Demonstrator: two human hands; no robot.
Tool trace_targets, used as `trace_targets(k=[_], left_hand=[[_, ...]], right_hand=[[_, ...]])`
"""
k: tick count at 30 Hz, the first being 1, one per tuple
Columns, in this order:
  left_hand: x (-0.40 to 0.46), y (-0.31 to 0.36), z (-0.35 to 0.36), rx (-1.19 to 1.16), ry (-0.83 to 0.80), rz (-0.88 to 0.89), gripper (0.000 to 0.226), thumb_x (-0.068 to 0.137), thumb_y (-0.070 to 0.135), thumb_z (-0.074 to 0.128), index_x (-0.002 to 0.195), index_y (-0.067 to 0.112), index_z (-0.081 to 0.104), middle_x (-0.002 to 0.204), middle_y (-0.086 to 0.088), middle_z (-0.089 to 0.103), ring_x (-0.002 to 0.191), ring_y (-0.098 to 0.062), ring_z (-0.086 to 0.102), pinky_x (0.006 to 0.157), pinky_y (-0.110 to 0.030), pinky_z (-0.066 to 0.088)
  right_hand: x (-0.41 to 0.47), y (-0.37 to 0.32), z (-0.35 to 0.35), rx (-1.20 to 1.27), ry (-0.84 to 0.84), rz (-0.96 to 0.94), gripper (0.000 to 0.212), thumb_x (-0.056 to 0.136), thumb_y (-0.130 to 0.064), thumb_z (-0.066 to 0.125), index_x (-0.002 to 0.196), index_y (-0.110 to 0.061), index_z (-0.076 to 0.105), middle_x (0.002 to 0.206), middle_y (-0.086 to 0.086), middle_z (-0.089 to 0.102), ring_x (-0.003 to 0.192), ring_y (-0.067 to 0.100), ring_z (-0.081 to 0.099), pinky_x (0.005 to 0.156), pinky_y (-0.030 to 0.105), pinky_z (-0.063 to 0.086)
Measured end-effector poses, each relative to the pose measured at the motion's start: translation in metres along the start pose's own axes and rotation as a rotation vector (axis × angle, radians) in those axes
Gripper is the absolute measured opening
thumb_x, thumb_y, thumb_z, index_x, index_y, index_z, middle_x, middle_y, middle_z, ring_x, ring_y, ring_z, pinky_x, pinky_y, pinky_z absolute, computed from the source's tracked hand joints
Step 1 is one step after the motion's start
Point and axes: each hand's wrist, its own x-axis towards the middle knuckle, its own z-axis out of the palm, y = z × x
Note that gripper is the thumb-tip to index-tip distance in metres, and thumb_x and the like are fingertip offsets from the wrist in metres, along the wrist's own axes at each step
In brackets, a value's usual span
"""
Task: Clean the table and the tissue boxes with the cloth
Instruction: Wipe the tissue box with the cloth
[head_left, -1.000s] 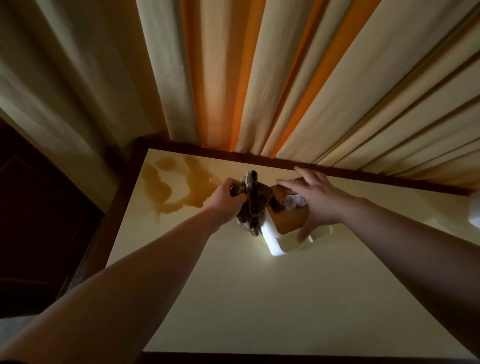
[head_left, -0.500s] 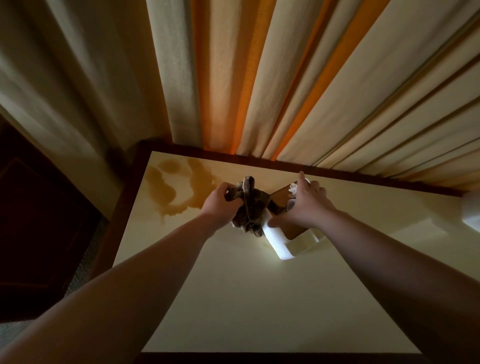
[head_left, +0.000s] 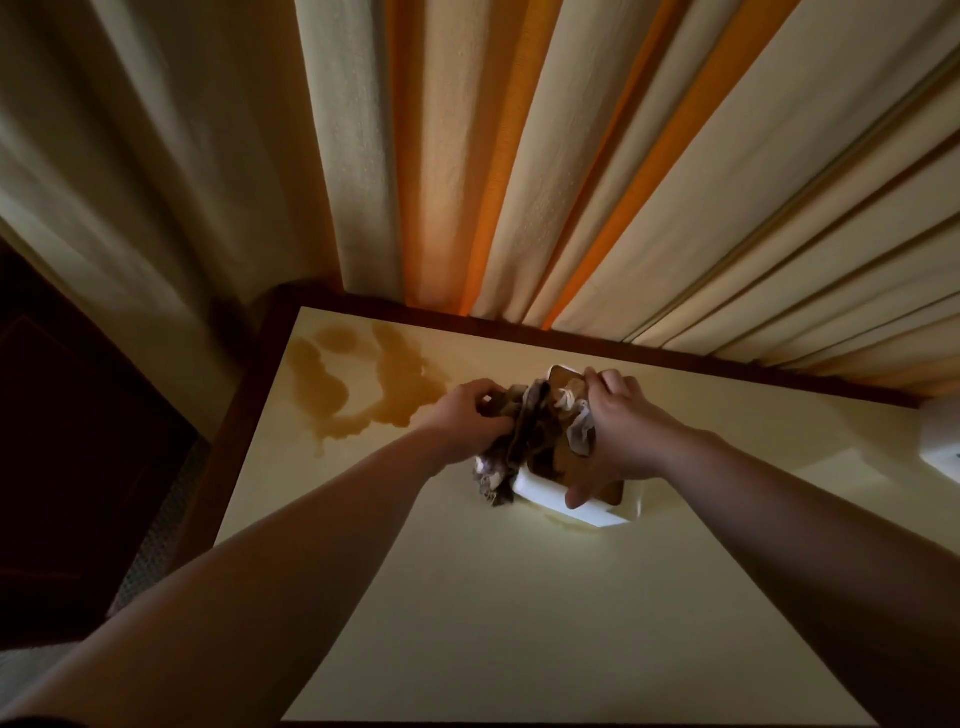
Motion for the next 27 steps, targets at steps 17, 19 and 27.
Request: trace_targets(k=[17,19,27], left_hand=[[0.043,0.009,0.016,0.036,0.058,0.044,0.022,0.094,0.015,0.062,0.114,0.026,0.063,0.094,-0.004,0.07,0.082,-0.021,0.07,0.074,-0.041,0.065],[0.026,0.0,0.016,0.029,0.008,0.035,0.018,0.094,0.018,0.064,0.108,0.029,0.061,0.097,-0.003,0.07,0.085,-0.021,0.071,0.077,-0.044,0.065],[-0.025,-0.016,0.008,0.007,-0.046,0.072,0.017,0.088,0.021,0.069,0.1,0.032,0.061,0.098,0.0,0.069,0.093,-0.022,0.069,0.079,-0.043,0.065]], right_hand=[[0.003,0.01,0.005,-0.01,0.028,-0.088,0.166,0.038,-0.083,0.087,0.163,-0.017,0.0,0.161,-0.003,0.01,0.149,0.025,0.012,0.12,0.044,0.033],[0.001,0.007,0.004,0.0,0.023,-0.061,0.171,0.037,-0.083,0.087,0.164,-0.014,-0.006,0.164,-0.005,0.003,0.153,0.024,0.007,0.123,0.043,0.031],[-0.001,0.003,0.004,0.064,0.037,-0.011,0.176,0.022,-0.085,0.086,0.163,-0.02,0.002,0.158,-0.008,0.01,0.15,0.021,0.012,0.122,0.045,0.034]])
